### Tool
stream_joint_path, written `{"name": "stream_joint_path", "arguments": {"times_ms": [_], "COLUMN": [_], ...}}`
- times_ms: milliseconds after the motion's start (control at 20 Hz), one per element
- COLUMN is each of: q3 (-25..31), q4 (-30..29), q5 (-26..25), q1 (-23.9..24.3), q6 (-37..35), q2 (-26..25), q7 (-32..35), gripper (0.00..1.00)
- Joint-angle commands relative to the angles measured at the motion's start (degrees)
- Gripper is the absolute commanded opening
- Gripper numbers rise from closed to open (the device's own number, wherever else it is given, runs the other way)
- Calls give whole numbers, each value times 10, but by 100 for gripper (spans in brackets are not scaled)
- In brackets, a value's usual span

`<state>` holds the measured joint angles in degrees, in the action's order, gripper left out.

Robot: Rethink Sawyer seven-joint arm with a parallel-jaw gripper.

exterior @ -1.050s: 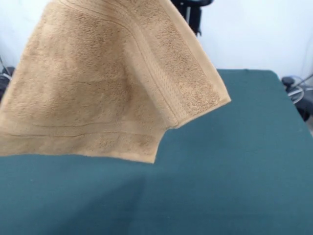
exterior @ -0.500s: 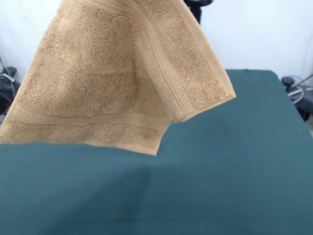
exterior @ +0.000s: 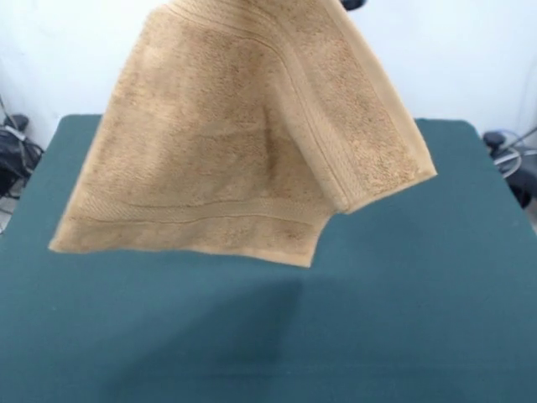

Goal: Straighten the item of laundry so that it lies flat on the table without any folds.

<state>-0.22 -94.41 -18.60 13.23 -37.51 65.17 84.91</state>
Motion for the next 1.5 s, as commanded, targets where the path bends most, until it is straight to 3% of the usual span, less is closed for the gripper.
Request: {"name": "stream_joint_path", "arguments": {"times_ms": [50, 200, 450, 750, 1200, 1500], "q3": [-39, -38, -22, -18, -23, -14], "q4": [5, 33, 11, -112, -36, -23], "q5": [7, 15, 41, 86, 86, 103], "q1": [-32, -38, -19, 13, -12, -11], "q6": [8, -19, -15, 34, -105, -108], "q2": [-51, -59, -48, 35, 37, 30], "q7": [200, 192, 156, 105, 114, 135], "gripper": [0, 0, 0, 0, 0, 0]}}
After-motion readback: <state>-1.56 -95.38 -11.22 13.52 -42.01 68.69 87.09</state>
